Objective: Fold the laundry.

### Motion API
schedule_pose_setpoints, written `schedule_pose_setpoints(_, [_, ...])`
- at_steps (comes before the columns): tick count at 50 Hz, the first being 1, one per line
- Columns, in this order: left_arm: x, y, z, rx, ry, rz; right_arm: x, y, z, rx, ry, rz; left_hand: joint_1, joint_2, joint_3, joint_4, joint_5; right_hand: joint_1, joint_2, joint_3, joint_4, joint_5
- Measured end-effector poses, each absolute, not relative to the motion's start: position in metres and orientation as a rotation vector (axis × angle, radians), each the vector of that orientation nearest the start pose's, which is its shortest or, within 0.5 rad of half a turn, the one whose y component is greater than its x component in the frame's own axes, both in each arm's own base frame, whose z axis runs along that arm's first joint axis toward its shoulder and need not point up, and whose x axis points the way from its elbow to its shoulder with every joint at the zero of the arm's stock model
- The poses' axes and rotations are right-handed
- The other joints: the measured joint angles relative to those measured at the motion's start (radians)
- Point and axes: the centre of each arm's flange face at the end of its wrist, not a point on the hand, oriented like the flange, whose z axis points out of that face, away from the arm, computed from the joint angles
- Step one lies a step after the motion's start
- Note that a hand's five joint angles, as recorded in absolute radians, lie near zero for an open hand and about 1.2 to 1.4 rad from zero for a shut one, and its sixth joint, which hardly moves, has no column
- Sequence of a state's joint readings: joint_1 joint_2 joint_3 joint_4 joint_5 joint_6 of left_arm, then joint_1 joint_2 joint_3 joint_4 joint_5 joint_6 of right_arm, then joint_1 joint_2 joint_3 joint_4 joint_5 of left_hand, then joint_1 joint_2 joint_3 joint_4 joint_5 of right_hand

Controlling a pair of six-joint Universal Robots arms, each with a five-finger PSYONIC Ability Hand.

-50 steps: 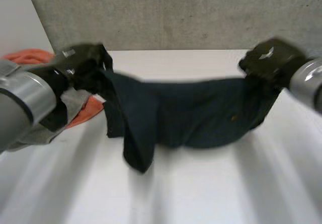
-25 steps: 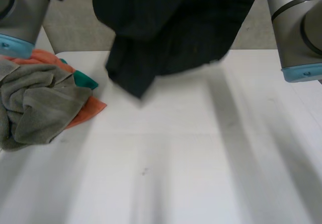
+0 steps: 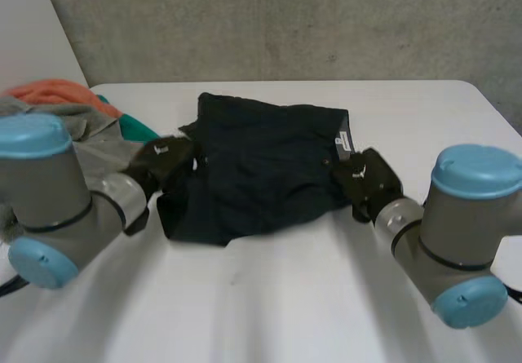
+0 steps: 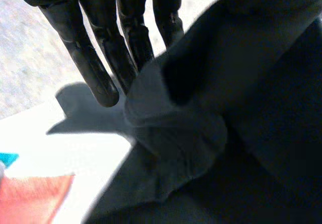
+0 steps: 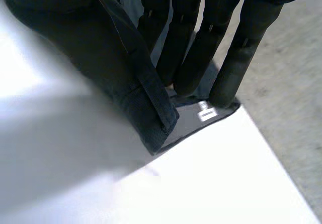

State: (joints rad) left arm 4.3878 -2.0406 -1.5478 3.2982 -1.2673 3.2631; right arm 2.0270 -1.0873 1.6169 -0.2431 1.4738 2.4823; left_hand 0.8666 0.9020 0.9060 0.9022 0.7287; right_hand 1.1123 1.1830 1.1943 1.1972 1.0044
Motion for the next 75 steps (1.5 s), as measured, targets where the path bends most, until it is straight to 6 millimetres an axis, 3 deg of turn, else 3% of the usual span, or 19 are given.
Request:
schedule_pose_setpoints(7, [-0.261,-0.272,0.185,1.044,2.637,-1.985,0.282,-0.256,0.152,-1.428,2.113,-1.9,-0.319,-0.341,-0.343,-0.348,-0.352,0.0,0.0,0.0,0.0,0.0])
schedule_pose_setpoints(18, [-0.242,-0.229,0.227,1.038,2.433,-1.998,0.27,-0.249,0.149,-1.4,2.154,-1.874,-0.352,-0.39,-0.385,-0.4,-0.404,0.0,0.0,0.0,0.0,0.0])
schedule_pose_setpoints(24, [-0.25,-0.187,0.229,1.142,2.353,-2.009,0.267,-0.247,0.144,-1.408,2.17,-1.863,-0.352,-0.39,-0.385,-0.4,-0.403,0.0,0.0,0.0,0.0,0.0])
schedule_pose_setpoints(28, [-0.263,-0.172,0.219,1.197,2.33,-2.008,0.267,-0.246,0.143,-1.415,2.17,-1.86,-0.352,-0.39,-0.385,-0.4,-0.404,0.0,0.0,0.0,0.0,0.0])
schedule_pose_setpoints(31, [-0.271,-0.174,0.21,1.192,2.324,-1.994,0.268,-0.245,0.143,-1.418,2.17,-1.857,-0.352,-0.391,-0.385,-0.402,-0.406,0.0,0.0,0.0,0.0,0.0])
schedule_pose_setpoints(36, [-0.285,-0.203,0.179,1.098,2.339,-1.902,0.267,-0.244,0.141,-1.421,2.175,-1.85,-0.352,-0.394,-0.386,-0.406,-0.414,0.0,0.0,0.0,0.0,0.0])
schedule_pose_setpoints(45, [-0.285,-0.232,0.144,1.041,2.456,-1.664,0.265,-0.246,0.141,-1.419,2.181,-1.856,-0.334,-0.372,-0.374,-0.371,-0.371,0.0,0.0,0.0,0.0,0.0])
schedule_pose_setpoints(47, [-0.283,-0.236,0.14,1.031,2.474,-1.64,0.265,-0.246,0.141,-1.42,2.179,-1.86,-0.21,-0.251,-0.272,-0.265,-0.265,0.0,0.0,0.0,0.0,0.0])
schedule_pose_setpoints(48, [-0.283,-0.238,0.14,1.026,2.479,-1.635,0.265,-0.246,0.142,-1.42,2.179,-1.861,0.062,-0.02,-0.027,-0.018,-0.026,0.0,0.0,0.0,0.0,0.0])
schedule_pose_setpoints(50, [-0.281,-0.242,0.139,1.01,2.487,-1.632,0.265,-0.246,0.143,-1.421,2.175,-1.869,0.269,0.203,0.195,0.204,0.195,0.0,0.0,0.0,0.0,0.0])
schedule_pose_setpoints(52, [-0.28,-0.244,0.141,0.998,2.489,-1.638,0.265,-0.247,0.145,-1.42,2.171,-1.878,0.292,0.277,0.27,0.281,0.259,0.0,0.0,0.0,0.0,0.0])
schedule_pose_setpoints(56, [-0.277,-0.246,0.159,0.967,2.465,-1.706,0.265,-0.25,0.158,-1.41,2.153,-1.924,0.292,0.289,0.283,0.296,0.259,0.0,0.0,0.0,0.0,0.0])
schedule_pose_setpoints(58, [-0.275,-0.244,0.186,0.939,2.421,-1.799,0.264,-0.253,0.179,-1.401,2.13,-1.979,0.292,0.289,0.283,0.296,0.259,0.0,0.0,0.0,0.0,0.0])
schedule_pose_setpoints(61, [-0.27,-0.235,0.242,0.894,2.321,-1.981,0.261,-0.256,0.219,-1.388,2.091,-2.068,0.292,0.289,0.283,0.296,0.259,0.0,0.0,0.0,0.0,0.0])
schedule_pose_setpoints(62, [-0.269,-0.232,0.256,0.886,2.293,-2.026,0.259,-0.257,0.241,-1.379,2.071,-2.114,0.292,0.291,0.284,0.297,0.259,0.0,0.0,0.0,0.0,0.0])
schedule_pose_setpoints(64, [-0.262,-0.215,0.306,0.88,2.2,-2.168,0.253,-0.255,0.288,-1.353,2.037,-2.198,0.292,0.293,0.284,0.297,0.259,0.0,0.0,0.0,0.0,0.0])
schedule_pose_setpoints(68, [-0.25,-0.187,0.368,0.931,2.093,-2.305,0.243,-0.245,0.352,-1.323,2.002,-2.273,0.292,0.294,0.288,0.297,0.259,0.0,0.0,0.0,0.0,0.0])
schedule_pose_setpoints(72, [-0.244,-0.177,0.391,1.005,2.095,-2.294,0.239,-0.239,0.378,-1.343,2.018,-2.24,0.292,0.294,0.289,0.297,0.259,0.0,0.0,0.0,0.0,0.0])
schedule_pose_setpoints(75, [-0.244,-0.185,0.391,1.064,2.169,-2.206,0.241,-0.243,0.373,-1.415,2.082,-2.113,0.292,0.294,0.289,0.297,0.259,0.0,0.0,0.0,0.001,0.0])
